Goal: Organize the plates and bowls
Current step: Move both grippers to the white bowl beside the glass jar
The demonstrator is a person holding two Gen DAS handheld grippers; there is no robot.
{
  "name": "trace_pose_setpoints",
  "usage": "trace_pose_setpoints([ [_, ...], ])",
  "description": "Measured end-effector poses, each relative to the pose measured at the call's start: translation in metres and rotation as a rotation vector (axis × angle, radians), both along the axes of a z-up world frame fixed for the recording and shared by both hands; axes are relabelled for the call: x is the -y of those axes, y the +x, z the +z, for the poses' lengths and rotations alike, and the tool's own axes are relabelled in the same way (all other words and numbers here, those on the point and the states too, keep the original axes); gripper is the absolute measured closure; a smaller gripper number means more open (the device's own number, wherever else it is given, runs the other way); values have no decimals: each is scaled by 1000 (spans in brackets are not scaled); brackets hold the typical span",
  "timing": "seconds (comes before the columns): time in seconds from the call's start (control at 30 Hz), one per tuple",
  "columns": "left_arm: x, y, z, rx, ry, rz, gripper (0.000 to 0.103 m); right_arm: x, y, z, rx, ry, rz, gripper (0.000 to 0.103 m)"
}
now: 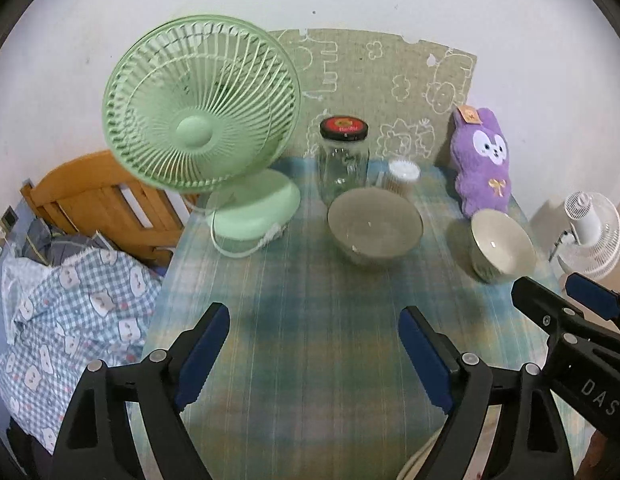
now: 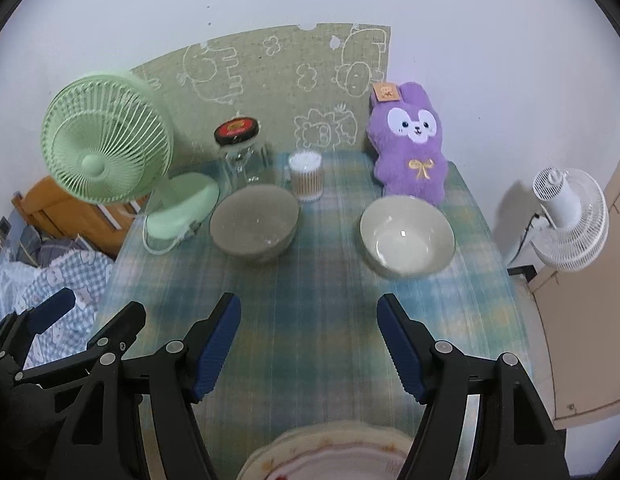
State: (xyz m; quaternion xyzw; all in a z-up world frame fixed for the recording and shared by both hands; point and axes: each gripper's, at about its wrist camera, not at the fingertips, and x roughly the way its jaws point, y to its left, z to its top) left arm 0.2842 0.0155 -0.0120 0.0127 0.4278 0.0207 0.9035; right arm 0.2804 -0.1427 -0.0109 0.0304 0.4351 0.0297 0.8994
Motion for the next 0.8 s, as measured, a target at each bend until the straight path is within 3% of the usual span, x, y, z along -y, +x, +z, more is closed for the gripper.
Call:
trace_pose_setpoints([
  [0.47,19,69,-21,-23,16,18,15,-1,82,-13,30,-17,8,30],
  [0.8,20,128,-49,-38,2,31,17,-15,138,-41,10,-9,15,30],
])
